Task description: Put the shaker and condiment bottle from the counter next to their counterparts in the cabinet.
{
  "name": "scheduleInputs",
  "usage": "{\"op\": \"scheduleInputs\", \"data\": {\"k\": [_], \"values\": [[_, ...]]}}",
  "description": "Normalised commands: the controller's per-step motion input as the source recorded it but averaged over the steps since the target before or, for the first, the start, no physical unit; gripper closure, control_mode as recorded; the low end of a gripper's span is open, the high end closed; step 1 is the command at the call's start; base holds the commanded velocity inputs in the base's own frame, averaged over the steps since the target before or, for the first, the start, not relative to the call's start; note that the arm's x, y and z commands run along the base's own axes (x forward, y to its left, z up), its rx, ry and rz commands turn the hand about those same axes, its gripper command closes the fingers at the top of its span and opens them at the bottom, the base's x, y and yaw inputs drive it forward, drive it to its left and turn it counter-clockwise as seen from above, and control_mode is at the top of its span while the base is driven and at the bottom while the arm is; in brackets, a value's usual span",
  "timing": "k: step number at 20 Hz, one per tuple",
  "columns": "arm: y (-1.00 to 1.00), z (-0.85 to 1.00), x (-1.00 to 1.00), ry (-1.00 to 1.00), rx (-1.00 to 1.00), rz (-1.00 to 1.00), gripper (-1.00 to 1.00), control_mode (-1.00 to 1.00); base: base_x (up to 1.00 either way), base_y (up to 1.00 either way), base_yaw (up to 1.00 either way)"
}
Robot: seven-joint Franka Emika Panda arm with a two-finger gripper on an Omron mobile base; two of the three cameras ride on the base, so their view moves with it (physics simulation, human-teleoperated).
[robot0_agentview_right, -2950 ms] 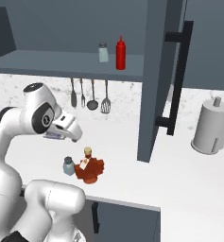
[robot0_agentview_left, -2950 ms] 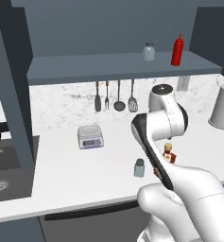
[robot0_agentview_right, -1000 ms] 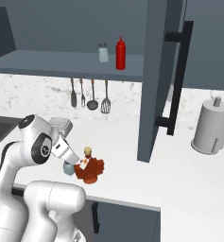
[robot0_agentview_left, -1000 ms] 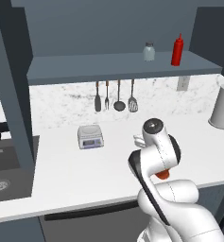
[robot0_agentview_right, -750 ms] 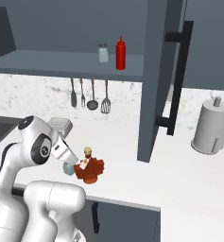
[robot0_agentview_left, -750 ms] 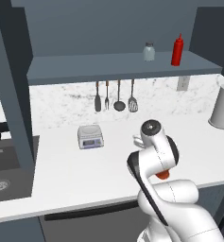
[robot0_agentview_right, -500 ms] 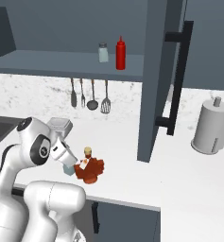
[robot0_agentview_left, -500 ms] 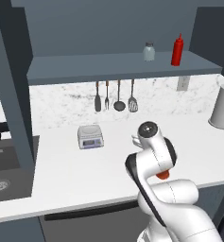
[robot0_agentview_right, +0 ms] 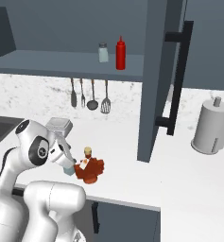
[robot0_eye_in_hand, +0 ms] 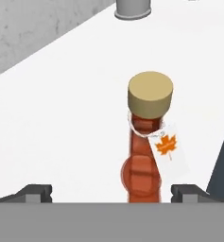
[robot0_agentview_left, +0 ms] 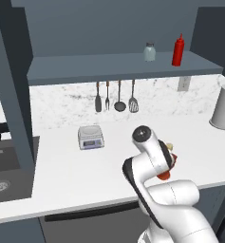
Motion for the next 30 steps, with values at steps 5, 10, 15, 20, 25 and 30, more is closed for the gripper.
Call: {"op": "scheduleInputs", "data": {"k": [5,10,15,20,25,30], "values": [[-0.28,-0.06,-0.01,-0.01,0.0,0.0,-1.0,-1.0,0.0,0.0,0.0],[-0.34,-0.14,0.0,-0.04,0.0,0.0,-1.0,-1.0,0.0,0.0,0.0],[-0.13,-0.4,-0.11,-0.08,0.0,0.0,-1.0,-1.0,0.0,0.0,0.0],[-0.2,-0.32,-0.22,-0.13,0.0,0.0,-1.0,-1.0,0.0,0.0,0.0],[0.0,-0.48,-0.02,-0.03,-0.03,0.0,-1.0,-1.0,0.0,0.0,0.0],[-0.02,-0.43,0.0,-0.04,-0.03,0.0,-1.0,-1.0,0.0,0.0,0.0]]}}
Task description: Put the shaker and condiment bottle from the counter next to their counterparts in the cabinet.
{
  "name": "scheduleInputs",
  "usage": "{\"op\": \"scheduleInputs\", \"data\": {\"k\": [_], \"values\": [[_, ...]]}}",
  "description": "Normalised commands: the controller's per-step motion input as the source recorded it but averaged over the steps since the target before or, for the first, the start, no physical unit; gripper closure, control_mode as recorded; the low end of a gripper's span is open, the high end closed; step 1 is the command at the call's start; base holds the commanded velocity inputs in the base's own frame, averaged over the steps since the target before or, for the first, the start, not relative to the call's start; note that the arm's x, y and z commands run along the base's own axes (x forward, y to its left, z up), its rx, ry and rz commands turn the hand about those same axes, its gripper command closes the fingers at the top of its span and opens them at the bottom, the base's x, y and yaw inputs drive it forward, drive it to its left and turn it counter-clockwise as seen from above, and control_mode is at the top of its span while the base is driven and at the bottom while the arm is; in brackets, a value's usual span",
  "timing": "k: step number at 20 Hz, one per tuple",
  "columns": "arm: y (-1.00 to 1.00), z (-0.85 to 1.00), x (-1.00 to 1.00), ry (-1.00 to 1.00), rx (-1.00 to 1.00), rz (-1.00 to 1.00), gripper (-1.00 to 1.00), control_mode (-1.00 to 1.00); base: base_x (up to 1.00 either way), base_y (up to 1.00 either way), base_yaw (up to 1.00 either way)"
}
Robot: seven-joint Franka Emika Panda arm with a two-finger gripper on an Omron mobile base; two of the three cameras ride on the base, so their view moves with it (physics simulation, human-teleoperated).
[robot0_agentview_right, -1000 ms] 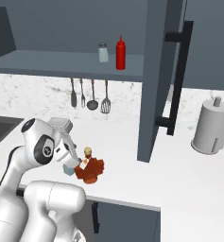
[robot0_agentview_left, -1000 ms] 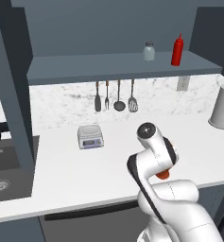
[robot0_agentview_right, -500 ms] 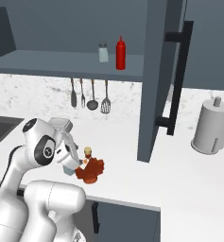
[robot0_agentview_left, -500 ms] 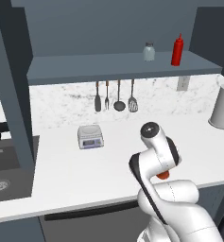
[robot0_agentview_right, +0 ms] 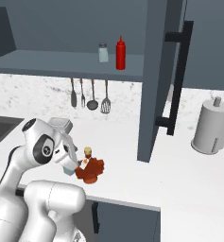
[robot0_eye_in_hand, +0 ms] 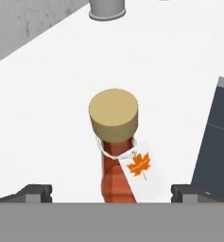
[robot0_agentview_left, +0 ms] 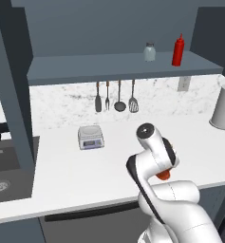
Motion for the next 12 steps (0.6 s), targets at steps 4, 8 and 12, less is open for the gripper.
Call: {"op": "scheduleInputs", "data": {"k": [4,8,12], "values": [[-0.09,-0.21,0.0,-0.05,0.0,0.0,-1.0,-1.0,0.0,0.0,0.0],[-0.29,-0.29,0.05,-0.03,0.0,0.0,-1.0,-1.0,0.0,0.0,0.0],[-0.31,-0.45,0.0,-0.05,0.0,0.03,-1.0,-1.0,0.0,0.0,0.0]]}}
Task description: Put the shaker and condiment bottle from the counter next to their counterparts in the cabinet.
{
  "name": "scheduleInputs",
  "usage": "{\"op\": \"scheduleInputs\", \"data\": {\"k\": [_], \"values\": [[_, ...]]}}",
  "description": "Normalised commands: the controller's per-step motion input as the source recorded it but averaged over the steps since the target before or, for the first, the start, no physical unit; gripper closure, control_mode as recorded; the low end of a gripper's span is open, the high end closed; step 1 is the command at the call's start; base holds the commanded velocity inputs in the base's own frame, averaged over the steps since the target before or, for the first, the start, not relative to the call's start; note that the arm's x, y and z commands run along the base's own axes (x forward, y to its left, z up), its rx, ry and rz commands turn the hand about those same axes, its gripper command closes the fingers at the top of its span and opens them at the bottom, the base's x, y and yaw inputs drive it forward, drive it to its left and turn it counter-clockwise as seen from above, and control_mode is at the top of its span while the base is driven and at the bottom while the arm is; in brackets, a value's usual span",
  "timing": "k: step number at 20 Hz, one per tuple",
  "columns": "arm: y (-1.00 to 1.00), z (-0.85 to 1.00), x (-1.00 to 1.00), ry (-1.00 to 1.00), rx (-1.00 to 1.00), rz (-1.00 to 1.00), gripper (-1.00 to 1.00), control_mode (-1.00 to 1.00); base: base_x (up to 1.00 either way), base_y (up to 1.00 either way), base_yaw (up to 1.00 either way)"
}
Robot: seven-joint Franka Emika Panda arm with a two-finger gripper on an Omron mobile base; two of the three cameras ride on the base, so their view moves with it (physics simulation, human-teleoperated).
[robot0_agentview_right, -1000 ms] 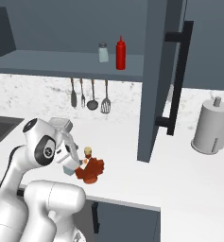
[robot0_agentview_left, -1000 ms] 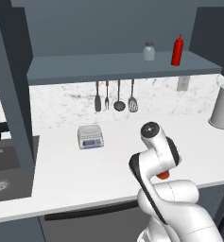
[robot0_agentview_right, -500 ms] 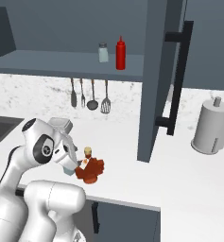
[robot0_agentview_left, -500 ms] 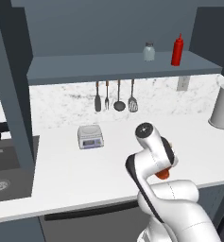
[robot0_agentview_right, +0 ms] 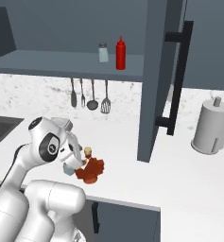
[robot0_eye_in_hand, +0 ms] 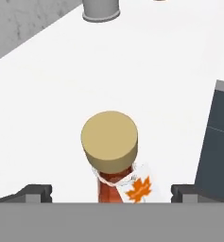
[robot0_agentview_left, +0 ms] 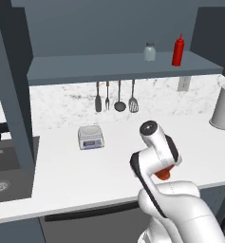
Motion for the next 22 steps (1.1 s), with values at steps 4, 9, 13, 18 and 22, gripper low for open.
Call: {"op": "scheduleInputs", "data": {"k": [4,9,13,18,22], "values": [[-0.24,-0.61,0.0,-0.06,0.0,0.04,-1.0,-1.0,0.0,0.0,0.0],[-0.21,-0.73,0.0,-0.06,0.0,0.04,-1.0,-1.0,0.0,0.0,0.0],[-0.2,-0.82,0.0,-0.03,0.0,0.05,1.0,-1.0,0.0,0.0,0.0],[-0.43,-0.31,-0.01,-0.06,0.03,0.04,1.0,-1.0,0.0,0.0,0.0],[-0.28,0.37,0.0,-0.06,0.11,0.06,1.0,-1.0,0.0,0.0,0.0]]}}
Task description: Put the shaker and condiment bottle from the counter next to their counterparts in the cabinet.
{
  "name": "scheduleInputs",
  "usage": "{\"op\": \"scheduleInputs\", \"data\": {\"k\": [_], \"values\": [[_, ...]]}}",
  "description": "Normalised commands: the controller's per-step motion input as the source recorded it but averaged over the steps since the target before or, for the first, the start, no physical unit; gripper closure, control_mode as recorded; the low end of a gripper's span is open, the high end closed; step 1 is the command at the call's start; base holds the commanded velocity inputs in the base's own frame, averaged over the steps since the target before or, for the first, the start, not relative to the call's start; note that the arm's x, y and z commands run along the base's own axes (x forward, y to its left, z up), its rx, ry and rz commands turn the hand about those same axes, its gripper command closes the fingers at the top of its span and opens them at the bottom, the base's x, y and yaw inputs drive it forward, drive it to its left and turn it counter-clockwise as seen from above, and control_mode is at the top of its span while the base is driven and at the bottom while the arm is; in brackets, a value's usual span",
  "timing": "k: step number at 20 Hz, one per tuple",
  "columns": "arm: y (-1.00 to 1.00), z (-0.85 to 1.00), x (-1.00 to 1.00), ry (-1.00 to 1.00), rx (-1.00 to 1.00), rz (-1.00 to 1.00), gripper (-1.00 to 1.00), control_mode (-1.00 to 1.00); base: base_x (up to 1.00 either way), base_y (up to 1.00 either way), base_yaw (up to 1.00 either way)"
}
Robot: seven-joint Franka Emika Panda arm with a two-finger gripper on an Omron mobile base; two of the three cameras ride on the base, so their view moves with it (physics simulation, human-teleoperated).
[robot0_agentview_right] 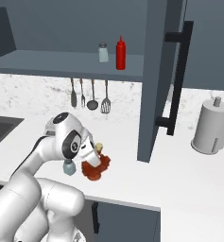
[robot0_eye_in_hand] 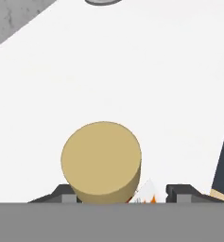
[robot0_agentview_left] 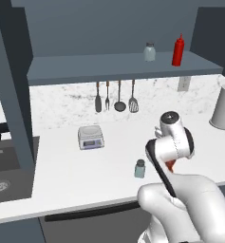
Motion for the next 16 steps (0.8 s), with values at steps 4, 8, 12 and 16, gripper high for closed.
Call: {"op": "scheduleInputs", "data": {"k": [4,8,12,16], "values": [[-0.03,1.0,0.01,0.0,0.04,0.02,1.0,-1.0,0.0,0.0,0.0],[0.0,1.0,0.0,0.0,0.01,0.0,1.0,-1.0,0.0,0.0,0.0],[0.0,1.0,0.0,0.0,0.0,0.0,1.0,-1.0,0.0,0.0,0.0],[0.0,1.0,0.0,0.0,0.0,0.03,1.0,-1.0,0.0,0.0,0.0]]}}
